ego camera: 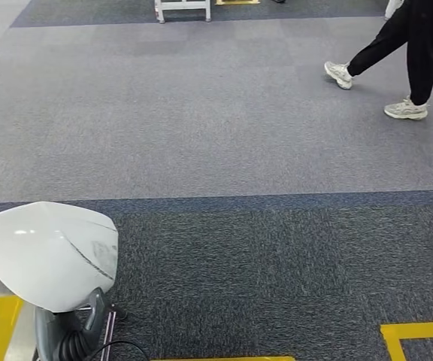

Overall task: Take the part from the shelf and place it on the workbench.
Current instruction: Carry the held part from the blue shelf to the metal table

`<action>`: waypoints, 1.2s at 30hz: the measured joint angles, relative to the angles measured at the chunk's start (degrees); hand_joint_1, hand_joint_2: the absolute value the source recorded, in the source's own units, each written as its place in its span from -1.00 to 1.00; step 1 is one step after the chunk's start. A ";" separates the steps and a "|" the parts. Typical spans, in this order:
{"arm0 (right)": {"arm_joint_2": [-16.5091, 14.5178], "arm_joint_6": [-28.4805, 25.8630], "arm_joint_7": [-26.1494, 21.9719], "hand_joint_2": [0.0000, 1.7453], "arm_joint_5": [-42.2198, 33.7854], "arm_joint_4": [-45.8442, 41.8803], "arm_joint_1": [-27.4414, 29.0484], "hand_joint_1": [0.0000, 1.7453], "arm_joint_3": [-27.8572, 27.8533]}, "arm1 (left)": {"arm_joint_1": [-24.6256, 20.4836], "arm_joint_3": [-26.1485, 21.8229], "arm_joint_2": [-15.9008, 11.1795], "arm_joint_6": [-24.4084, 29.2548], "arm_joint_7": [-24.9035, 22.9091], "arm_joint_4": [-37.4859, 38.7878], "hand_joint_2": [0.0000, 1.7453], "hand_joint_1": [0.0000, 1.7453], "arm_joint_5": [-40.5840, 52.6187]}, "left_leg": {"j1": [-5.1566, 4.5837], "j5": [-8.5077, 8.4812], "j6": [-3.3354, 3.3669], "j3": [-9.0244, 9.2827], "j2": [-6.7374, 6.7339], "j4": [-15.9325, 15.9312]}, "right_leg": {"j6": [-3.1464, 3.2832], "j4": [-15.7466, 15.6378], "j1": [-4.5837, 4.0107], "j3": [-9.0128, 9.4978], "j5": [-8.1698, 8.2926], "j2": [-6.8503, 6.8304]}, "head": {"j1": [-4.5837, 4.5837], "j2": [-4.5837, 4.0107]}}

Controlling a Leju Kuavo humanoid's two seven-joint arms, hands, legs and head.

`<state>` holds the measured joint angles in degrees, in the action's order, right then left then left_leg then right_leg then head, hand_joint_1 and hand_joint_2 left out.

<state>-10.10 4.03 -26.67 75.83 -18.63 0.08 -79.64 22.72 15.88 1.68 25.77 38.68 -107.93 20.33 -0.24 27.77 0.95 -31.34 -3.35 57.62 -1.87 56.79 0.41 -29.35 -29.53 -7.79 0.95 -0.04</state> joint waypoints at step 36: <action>-0.82 0.74 -0.42 1.00 1.50 -0.91 -0.04 -1.00 -1.11 | -0.11 0.66 -0.61 -0.12 0.00 -0.04 1.00 1.00 -1.67 | -0.03 -0.47 1.91 1.07 3.76 -1.59 | -0.68 14.20 0.25 -7.37 -6.95 7.42 | -0.36 0.00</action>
<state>-10.93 4.76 -27.08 77.33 -19.53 0.04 -80.76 22.61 16.54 1.08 25.65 38.68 -107.97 18.66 -0.27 27.29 2.86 -30.27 0.42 56.03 -2.55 71.00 0.66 -36.72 -36.48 -0.37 0.59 -0.04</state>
